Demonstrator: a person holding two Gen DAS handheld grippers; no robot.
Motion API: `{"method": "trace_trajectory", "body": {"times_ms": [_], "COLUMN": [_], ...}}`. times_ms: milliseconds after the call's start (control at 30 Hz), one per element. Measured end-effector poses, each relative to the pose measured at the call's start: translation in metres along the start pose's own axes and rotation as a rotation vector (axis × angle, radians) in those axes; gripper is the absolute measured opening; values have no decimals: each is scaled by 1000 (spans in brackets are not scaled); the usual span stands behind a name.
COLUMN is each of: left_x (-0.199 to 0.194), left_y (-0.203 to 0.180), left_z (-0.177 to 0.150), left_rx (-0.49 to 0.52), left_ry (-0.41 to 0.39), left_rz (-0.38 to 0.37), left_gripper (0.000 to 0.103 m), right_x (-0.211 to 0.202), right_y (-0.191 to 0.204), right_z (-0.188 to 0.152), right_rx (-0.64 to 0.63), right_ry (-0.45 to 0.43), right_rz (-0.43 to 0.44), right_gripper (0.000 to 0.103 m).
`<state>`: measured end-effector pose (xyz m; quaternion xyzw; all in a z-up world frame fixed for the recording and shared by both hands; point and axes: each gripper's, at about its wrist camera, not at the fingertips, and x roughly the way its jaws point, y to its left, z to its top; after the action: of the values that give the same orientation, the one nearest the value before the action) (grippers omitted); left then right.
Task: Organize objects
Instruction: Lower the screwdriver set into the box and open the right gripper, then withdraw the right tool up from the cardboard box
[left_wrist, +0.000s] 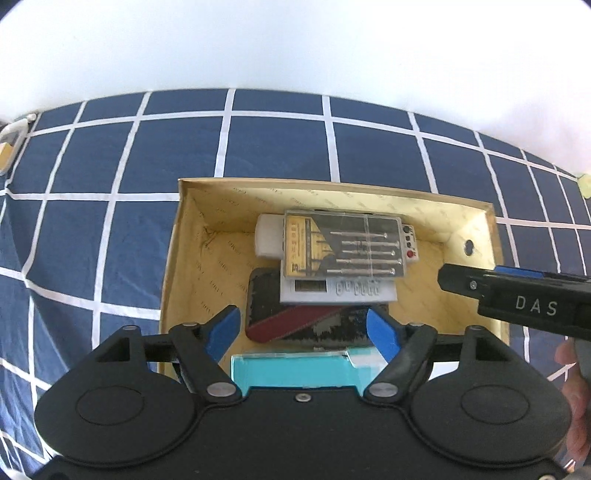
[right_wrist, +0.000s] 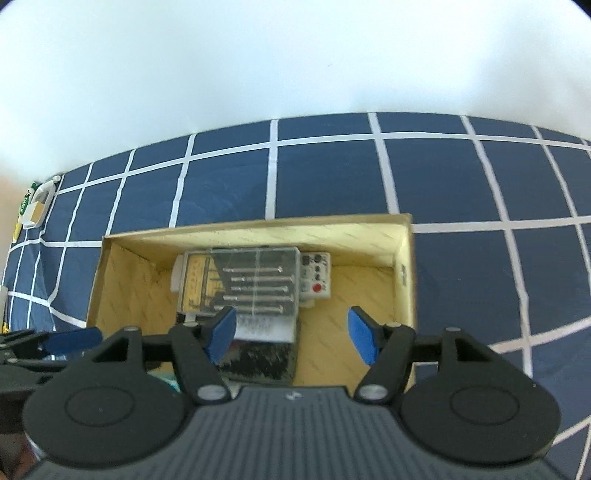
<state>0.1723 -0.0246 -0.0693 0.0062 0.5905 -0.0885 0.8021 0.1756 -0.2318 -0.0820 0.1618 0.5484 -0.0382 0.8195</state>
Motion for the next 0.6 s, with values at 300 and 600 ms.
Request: {"method": "trace_trajectory", "body": {"times_ms": [300, 600], "left_x": [-41, -69], "left_y": [2, 10], "left_z": [-30, -52], "left_rx": [-13, -20], "left_ry": [-62, -101], "left_rz": [18, 48], "left_gripper": [89, 103], "right_x": [-43, -73], "right_y": [-7, -15], "right_z": [-30, -57], "right_rx": [-11, 10], "right_ry": [-27, -46], "right_rz": [-21, -27], "right_gripper": [85, 103]}}
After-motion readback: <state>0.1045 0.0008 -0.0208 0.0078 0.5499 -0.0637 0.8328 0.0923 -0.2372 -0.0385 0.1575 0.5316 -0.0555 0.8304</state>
